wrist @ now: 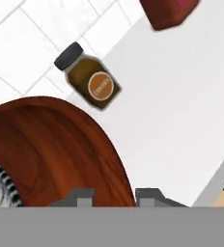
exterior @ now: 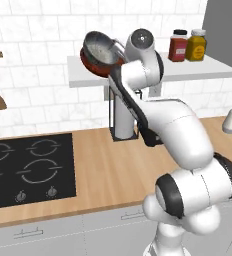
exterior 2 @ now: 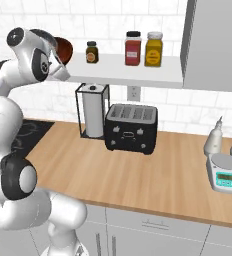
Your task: Pick up the bowls on the counter and stack them on top of one another in the open cabinet. Place the smaller bowl on top of the larger bowl.
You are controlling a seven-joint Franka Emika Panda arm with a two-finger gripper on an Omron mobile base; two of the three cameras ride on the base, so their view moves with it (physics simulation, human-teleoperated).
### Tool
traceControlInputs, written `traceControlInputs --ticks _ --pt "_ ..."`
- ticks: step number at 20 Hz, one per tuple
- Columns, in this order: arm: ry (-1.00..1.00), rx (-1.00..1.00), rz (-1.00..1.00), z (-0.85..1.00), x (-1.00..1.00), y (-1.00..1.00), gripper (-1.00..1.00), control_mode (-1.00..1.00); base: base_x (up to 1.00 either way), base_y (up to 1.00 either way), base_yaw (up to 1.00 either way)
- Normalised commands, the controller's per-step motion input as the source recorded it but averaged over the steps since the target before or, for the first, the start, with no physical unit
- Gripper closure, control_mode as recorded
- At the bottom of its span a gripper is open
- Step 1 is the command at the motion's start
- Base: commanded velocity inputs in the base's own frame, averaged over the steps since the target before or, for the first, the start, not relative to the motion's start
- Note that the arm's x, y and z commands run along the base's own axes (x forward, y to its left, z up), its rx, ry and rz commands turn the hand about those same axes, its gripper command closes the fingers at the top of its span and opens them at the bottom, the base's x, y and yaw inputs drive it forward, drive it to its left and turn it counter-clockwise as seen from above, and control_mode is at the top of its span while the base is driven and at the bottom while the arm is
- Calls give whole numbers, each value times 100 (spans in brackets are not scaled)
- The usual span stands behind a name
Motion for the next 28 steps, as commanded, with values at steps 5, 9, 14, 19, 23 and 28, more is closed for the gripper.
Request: traceControlInputs --ticks 5,9,14,19,23,28 --pt "3 1 -12 0 32 0 100 -100 0 0 0" --pt "3 0 -4 -8 90 0 100 -100 0 0 0" --pt "1 1 -1 -18 80 0 -100 -100 0 0 0" --pt "-7 2 0 10 -29 -5 -100 -100 0 0 0" --pt "-21 9 -3 27 -100 -35 -100 -100 0 0 0" --pt "-16 4 -2 -51 -100 -80 -100 -100 0 0 0"
